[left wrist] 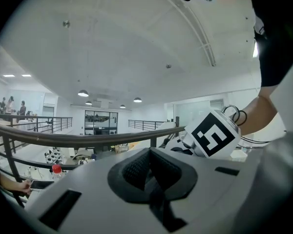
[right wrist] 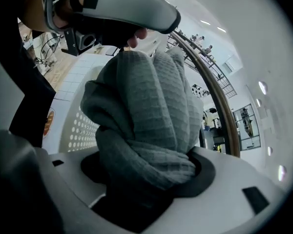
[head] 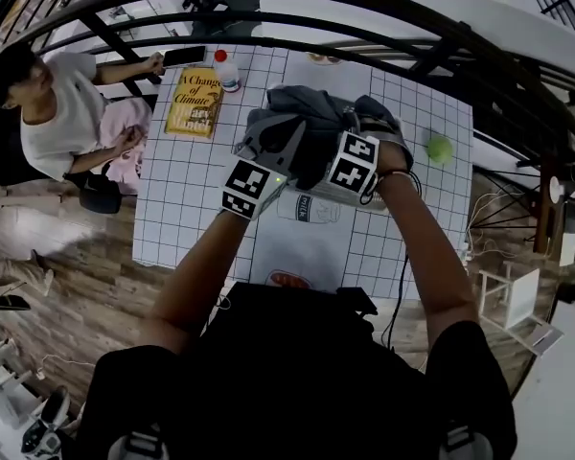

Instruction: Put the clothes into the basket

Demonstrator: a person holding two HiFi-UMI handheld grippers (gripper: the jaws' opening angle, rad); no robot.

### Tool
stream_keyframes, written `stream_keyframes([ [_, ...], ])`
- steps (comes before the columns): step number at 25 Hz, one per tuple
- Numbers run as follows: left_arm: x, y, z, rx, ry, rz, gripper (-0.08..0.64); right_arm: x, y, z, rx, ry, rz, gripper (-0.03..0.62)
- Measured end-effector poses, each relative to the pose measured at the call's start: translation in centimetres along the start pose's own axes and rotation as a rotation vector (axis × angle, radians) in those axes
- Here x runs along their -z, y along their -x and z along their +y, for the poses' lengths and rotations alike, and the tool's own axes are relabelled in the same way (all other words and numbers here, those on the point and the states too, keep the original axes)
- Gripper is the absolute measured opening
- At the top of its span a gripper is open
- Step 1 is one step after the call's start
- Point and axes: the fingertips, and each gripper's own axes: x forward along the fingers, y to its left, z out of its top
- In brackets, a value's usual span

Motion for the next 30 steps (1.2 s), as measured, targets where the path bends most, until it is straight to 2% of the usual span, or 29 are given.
stream_keyframes([
  [4, 1.6, -1.0, 0.4, 0.001, 0.012, 0.024, 0.003, 0.4, -1.8, 0.7, -0.013, -0.023, -0.002, 0.319],
  [14, 2.9, -3.6, 0.5, 0.030, 0.020, 0.049, 0.003, 2.1, -6.5, 3.5, -0.102, -0.093, 0.003, 0.319],
  [20, 3.8, -5.3, 0.7, 0.035, 0.028, 0.042, 0.003, 2.6, -9.0, 4.6, -0.132, -0.136, -0.013, 0.325],
  [30, 5.7, -7.5, 0.8, 0.051, 0.030, 0.063, 0.003, 3.2, -12.8, 5.8, -0.178, -0.119, -0.002, 0.333],
])
